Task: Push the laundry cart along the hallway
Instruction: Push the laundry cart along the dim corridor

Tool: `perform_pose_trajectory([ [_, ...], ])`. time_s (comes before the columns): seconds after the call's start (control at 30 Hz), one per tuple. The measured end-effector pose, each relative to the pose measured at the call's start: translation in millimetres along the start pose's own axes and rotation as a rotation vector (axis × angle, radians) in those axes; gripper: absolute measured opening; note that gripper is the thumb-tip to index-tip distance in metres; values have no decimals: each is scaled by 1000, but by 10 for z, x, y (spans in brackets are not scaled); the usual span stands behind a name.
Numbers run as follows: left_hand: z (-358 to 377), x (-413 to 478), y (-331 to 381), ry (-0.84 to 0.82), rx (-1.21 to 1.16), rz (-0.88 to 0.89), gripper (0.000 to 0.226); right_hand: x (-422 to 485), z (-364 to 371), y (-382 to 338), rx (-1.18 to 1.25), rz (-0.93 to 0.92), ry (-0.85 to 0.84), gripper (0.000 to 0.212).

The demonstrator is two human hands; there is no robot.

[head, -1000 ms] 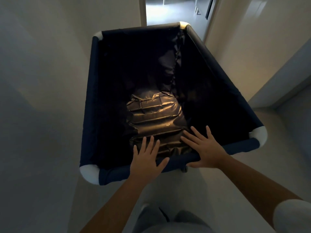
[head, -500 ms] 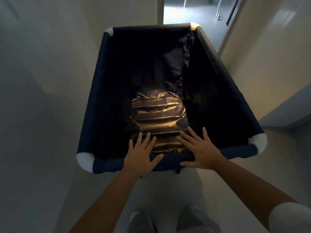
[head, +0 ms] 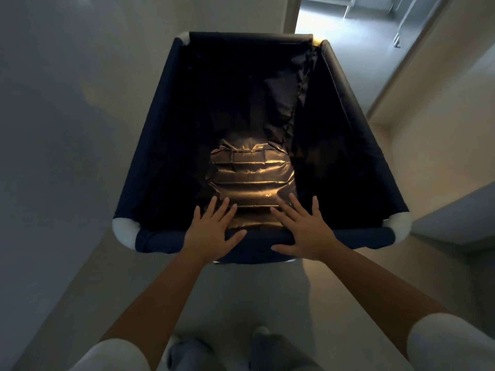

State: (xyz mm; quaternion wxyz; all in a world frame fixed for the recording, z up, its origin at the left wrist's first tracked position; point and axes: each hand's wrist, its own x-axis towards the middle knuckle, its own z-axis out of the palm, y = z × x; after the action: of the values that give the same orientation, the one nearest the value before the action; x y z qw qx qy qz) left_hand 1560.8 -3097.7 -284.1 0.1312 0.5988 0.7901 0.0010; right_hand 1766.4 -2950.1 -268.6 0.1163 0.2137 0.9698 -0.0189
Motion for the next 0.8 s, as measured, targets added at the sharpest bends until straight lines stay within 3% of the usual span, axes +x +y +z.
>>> perform_pose_trajectory([
  [0.3,139,-246,798,-38,-16,-67,84,-571,156,429,-30,-62,-4,88],
  [0.8,603,-1271,2069,-21,-66,-154,82,-2000,484,547,1,-163,-24,90],
])
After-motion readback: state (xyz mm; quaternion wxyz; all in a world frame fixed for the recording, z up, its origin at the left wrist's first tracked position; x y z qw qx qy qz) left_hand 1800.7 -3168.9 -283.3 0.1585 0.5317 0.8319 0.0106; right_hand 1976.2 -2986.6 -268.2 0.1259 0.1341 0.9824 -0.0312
